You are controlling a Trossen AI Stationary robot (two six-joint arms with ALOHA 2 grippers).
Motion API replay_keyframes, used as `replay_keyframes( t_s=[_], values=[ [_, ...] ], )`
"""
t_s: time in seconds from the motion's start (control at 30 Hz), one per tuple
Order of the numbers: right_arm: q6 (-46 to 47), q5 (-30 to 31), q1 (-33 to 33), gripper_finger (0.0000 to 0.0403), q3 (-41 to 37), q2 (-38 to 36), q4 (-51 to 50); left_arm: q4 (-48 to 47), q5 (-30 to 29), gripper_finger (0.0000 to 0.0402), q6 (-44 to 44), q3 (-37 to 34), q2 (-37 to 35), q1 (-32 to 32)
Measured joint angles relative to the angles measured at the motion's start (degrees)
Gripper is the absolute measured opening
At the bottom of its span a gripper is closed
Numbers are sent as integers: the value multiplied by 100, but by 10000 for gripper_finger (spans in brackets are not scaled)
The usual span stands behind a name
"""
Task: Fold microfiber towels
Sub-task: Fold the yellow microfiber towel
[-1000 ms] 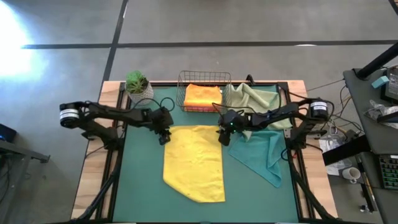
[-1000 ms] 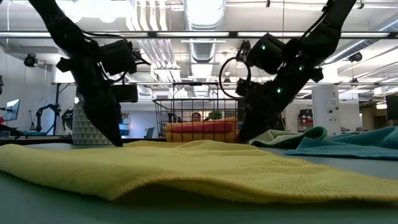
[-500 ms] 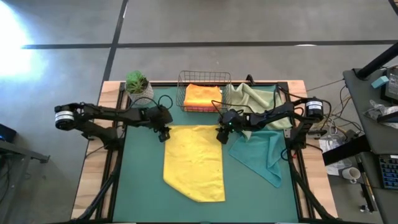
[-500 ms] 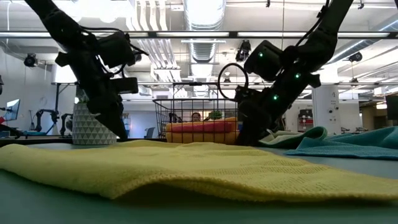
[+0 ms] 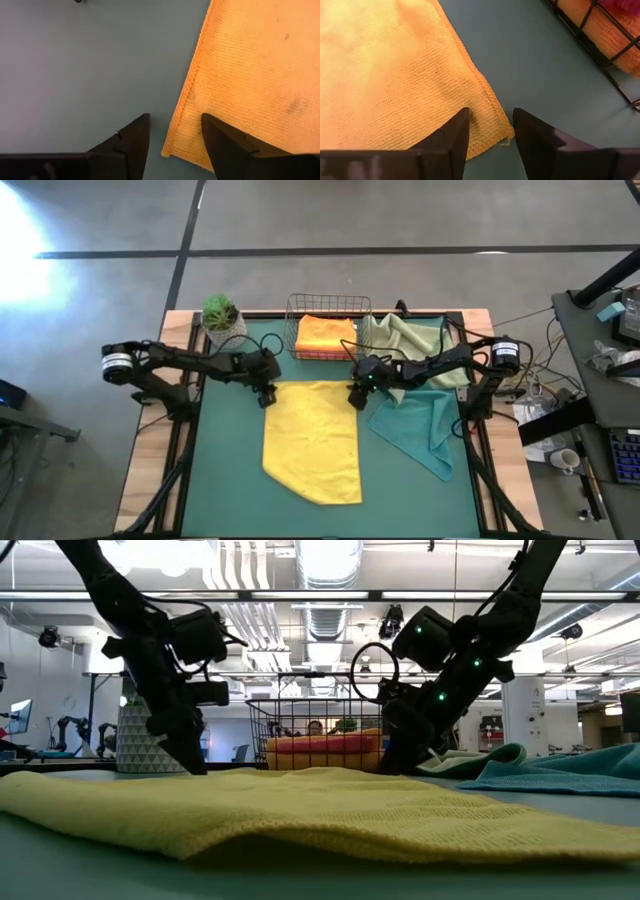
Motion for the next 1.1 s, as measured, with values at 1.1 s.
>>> replay_keyframes(
  t_s=[1.1],
  values=[
    [225, -358, 31, 9, -35, -894, -732, -9, 78, 0, -276, 287, -139, -14]
  ],
)
